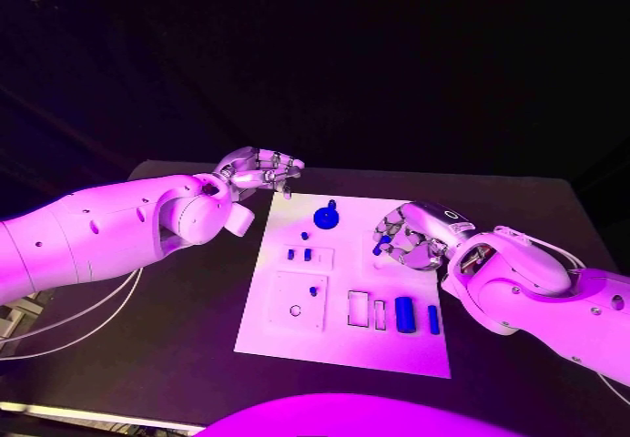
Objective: Assemble the parts on the task board
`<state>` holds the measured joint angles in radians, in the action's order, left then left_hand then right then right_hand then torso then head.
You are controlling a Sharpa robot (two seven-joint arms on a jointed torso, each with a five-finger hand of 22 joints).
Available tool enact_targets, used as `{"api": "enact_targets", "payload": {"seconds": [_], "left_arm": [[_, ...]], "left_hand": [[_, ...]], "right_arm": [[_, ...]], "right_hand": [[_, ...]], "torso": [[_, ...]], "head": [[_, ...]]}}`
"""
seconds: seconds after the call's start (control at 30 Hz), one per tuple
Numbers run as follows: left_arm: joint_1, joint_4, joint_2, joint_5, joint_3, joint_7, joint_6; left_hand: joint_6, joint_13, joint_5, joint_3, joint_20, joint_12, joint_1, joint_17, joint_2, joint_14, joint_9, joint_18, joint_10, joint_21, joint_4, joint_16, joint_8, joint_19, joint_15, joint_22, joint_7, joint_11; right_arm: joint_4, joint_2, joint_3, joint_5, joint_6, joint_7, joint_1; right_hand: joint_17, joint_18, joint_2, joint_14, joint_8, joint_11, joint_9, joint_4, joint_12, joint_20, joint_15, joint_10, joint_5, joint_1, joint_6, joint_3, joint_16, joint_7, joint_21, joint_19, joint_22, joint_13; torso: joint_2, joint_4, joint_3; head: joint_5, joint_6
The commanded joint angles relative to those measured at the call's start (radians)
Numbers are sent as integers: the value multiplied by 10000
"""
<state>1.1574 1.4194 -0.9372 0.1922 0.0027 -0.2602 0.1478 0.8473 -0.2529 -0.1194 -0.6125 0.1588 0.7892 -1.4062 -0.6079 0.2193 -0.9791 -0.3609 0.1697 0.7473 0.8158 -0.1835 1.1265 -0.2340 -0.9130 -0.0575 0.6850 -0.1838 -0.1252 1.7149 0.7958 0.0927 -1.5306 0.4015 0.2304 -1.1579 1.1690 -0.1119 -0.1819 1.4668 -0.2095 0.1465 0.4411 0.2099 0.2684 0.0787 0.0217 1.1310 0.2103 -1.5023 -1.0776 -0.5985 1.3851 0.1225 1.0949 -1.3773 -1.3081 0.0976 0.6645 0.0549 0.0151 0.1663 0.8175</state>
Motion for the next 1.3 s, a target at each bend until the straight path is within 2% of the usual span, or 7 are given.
{"api": "enact_targets", "payload": {"seconds": [0.03,0.23,0.53,0.67,0.77,0.97,1.3], "left_arm": [[-1,-7,49,-74,3,-88,-124],[-17,-65,152,-101,-1,-91,-147],[-41,-185,405,-147,-26,-93,-196],[-44,-211,487,-158,-51,-84,-192],[-44,-221,526,-161,-61,-83,-188],[-44,-241,555,-163,-68,-86,-166],[-44,-253,569,-164,-71,-75,-156]], "left_hand": [[-48,17,-38,51,-18,-35,36,-12,-84,21,9,141,-41,-45,22,28,-59,-60,-42,-17,-48,-43],[-48,17,-38,51,-18,-35,36,-12,-84,21,9,141,-41,-45,22,28,-59,-60,-42,-17,-48,-43],[-47,17,-38,51,-18,-35,35,-12,-84,20,9,141,-41,-45,23,29,-60,-61,-42,-17,-48,-42],[-44,19,-36,54,-18,-34,33,-15,-86,19,8,142,-42,-49,27,30,-66,-63,-42,-19,-46,-42],[-44,19,-36,54,-18,-34,33,-15,-86,19,8,142,-42,-49,27,30,-66,-63,-42,-19,-46,-42],[-44,19,-36,54,-18,-34,33,-15,-86,19,8,142,-42,-49,27,30,-66,-63,-42,-19,-46,-42],[-44,19,-36,54,-18,-34,33,-15,-86,19,8,142,-42,-49,27,30,-66,-63,-42,-19,-46,-42]], "right_arm": [[335,86,-23,351,675,-252,-42],[694,-226,-36,704,646,-503,2],[692,-1356,36,798,553,-1207,593],[461,-1822,137,702,471,-1494,855],[214,-2072,226,606,428,-1573,991],[-214,-2419,324,259,530,-1248,1276],[-675,-2778,416,-128,469,-896,1480]], "right_hand": [[25,177,19,309,-75,-956,28,-258,-27,-18,44,1047,-13,84,-11,-310,45,7,57,-72,-234,25],[34,176,21,311,-85,-955,43,-291,-34,-19,45,1054,-13,98,-4,-339,51,10,56,-72,-239,31],[-24,161,35,300,-96,-948,71,-365,-55,-20,41,1059,-15,134,29,-408,27,21,-24,-38,-211,42],[-55,155,37,294,-98,-944,78,-387,-66,-19,39,1052,-17,146,42,-425,14,25,-55,-25,-200,44],[-53,156,37,294,-99,-942,82,-396,-70,-19,38,1049,-18,152,46,-431,14,27,-52,-25,-203,45],[-39,162,49,296,-103,-938,92,-418,-81,-17,34,1046,-20,172,57,-451,21,32,-23,-35,-223,48],[-54,162,52,293,-109,-937,100,-433,-84,-16,33,1050,-22,184,57,-462,15,32,-22,-35,-226,51]], "torso": [[-15,5,-6],[-63,25,-26],[-160,33,-50],[-159,25,-66],[-155,36,-73],[-142,35,-47],[-146,41,-38]], "head": [[11,-19],[148,9],[346,90],[482,152],[514,173],[577,187],[664,266]]}}
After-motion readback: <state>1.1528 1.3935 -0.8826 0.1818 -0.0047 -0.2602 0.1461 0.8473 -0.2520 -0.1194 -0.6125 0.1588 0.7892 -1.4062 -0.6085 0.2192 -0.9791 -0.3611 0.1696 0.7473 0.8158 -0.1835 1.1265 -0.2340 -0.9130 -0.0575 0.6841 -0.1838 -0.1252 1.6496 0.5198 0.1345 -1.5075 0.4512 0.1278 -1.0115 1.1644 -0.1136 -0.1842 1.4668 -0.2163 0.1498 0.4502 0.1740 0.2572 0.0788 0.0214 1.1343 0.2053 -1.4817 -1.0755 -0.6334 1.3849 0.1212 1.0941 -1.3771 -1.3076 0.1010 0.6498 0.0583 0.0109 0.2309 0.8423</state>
